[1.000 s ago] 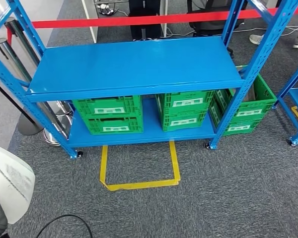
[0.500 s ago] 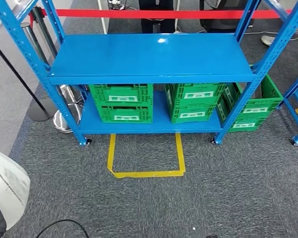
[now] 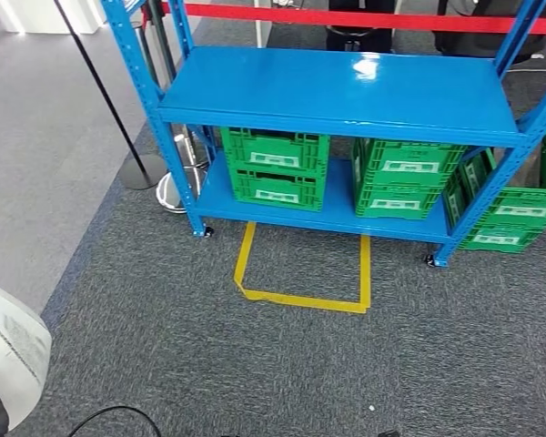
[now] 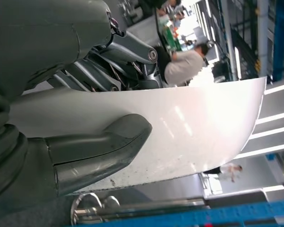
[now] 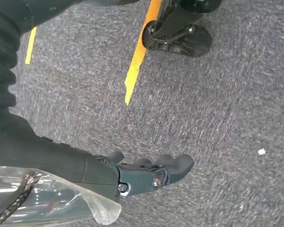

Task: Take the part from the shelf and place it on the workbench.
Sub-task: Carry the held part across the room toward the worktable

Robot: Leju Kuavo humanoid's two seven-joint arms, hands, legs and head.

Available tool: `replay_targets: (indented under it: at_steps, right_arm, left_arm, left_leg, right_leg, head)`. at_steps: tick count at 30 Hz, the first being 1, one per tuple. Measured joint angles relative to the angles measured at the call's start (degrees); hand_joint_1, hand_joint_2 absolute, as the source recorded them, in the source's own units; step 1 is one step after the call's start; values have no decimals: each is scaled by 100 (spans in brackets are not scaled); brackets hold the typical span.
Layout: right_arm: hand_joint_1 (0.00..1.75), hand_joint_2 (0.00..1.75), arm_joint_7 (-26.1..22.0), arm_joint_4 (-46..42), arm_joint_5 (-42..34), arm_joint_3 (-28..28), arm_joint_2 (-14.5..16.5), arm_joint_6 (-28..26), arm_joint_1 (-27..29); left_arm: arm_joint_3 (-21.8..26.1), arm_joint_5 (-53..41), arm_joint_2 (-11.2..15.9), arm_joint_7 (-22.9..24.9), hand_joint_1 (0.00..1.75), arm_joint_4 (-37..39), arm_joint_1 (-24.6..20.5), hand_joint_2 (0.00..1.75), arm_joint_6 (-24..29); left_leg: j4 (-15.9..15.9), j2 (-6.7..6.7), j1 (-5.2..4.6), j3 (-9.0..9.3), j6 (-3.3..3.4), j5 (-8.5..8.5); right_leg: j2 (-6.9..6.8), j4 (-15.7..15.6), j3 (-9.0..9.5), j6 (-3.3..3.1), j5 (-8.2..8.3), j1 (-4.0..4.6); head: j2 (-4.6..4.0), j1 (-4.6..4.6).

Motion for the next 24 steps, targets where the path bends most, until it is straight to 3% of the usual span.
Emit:
replay_targets:
  at_steps: [2,4,5,6,7,8,9,11,12,13,14,15,16,17,18,20,22,23,24]
  right_arm:
    - [0,175,-16,0,6,8,3,-2,-18]
    - [0,175,-30,0,14,21,18,-1,-20]
    - [0,175,-33,0,16,31,26,0,-26]
    - [0,175,-36,0,17,40,33,3,-33]
    - [0,175,-37,0,20,48,39,9,-44]
    - [0,175,-33,0,26,54,44,16,-53]
    - [0,175,-28,0,35,57,50,22,-52]
    - [0,175,-7,0,61,60,59,27,-29]
    - [0,175,3,0,72,61,63,26,-16]
    - [0,175,11,0,80,63,69,24,-8]
    - [0,175,14,-1,85,67,75,21,-9]
    - [0,175,15,-1,89,74,81,19,-14]
    - [0,175,16,-2,91,82,87,16,-22]
    - [0,175,15,-4,92,89,93,14,-32]
    - [0,175,13,-7,93,95,100,10,-40]
    - [0,175,11,-15,95,99,125,3,-58]
    - [0,175,12,-19,99,106,163,3,-70]
    - [0,175,14,-22,104,112,184,5,-76]
    - [0,175,15,-29,108,119,206,8,-82]
  left_arm:
    - [-5,-8,-1,0,175,-1,16,175,16]
    - [-19,-13,-1,0,175,-12,20,175,32]
    - [-26,-21,0,0,175,-19,22,175,38]
    - [-31,-32,1,0,175,-25,30,175,45]
    - [-33,-42,-2,0,175,-28,42,175,57]
    - [-36,-49,-4,0,175,-32,56,175,71]
    - [-39,-51,-7,0,175,-35,65,175,85]
    - [-55,-48,-12,0,175,-39,63,175,102]
    - [-66,-49,-14,0,175,-40,61,175,106]
    - [-77,-53,-15,0,175,-40,62,175,112]
    - [-84,-59,-16,0,175,-40,65,175,120]
    - [-89,-65,-16,0,175,-40,69,175,132]
    - [-92,-68,-17,0,175,-40,72,175,142]
    - [-93,-69,-18,0,175,-40,74,175,151]
    - [-97,-69,-19,0,175,-40,75,175,156]
    - [-102,-67,-19,0,175,-41,77,175,159]
    - [-99,-60,-17,0,175,-44,92,175,157]
    - [-95,-57,-16,0,175,-47,109,175,157]
    - [-92,-55,-15,0,175,-50,124,175,156]
  left_leg:
    - [-533,145,12,541,11,240]
    - [-1374,333,-23,1145,77,143]
    - [-1643,378,-48,1299,119,69]
    - [-1783,357,-69,1330,158,38]
    - [-1841,313,-65,1289,201,50]
    - [-1876,269,-61,1228,251,91]
    - [-1909,225,-53,1160,304,138]
    - [-1914,122,-64,986,397,262]
    - [-1902,63,-85,892,423,331]
    - [-1889,-4,-110,797,438,405]
    - [-1872,-72,-134,694,444,481]
    - [-1847,-140,-152,582,444,555]
    - [-1814,-213,-163,468,438,626]
    - [-1775,-282,-167,368,428,690]
    - [-1734,-350,-178,284,414,751]
    - [-1693,-474,-188,184,376,886]
    - [-1708,-611,-182,124,316,1027]
    - [-1691,-609,-180,83,284,1010]
    - [-1597,-533,-178,30,250,872]
  right_leg:
    - [-142,97,-147,39,68,5]
    - [-263,173,-247,100,133,17]
    - [-322,191,-281,133,178,19]
    - [-379,199,-310,164,230,16]
    - [-390,206,-352,200,254,8]
    - [-291,242,-406,233,197,0]
    - [-131,353,-474,258,36,-5]
    - [243,887,-641,274,-512,-5]
    - [330,1248,-713,260,-747,1]
    - [371,1564,-753,243,-853,8]
    - [390,1743,-734,218,-799,18]
    - [405,1745,-637,188,-627,31]
    - [446,1552,-443,150,-413,45]
    - [563,1197,-168,106,-274,59]
    - [701,742,153,74,-252,62]
    - [890,81,547,52,-389,69]
    - [786,-62,551,44,-391,70]
    - [701,-59,503,17,-335,61]
    - [608,-62,440,-21,-268,51]
  head:
    - [0,-1]
    - [0,5]
    - [0,5]
    - [0,6]
    - [0,5]
    - [0,7]
    - [0,13]
    - [1,26]
    - [1,29]
    - [1,29]
    - [1,27]
    - [0,27]
    - [0,26]
    - [0,27]
    - [0,24]
    - [0,21]
    - [0,24]
    - [0,27]
    - [0,16]
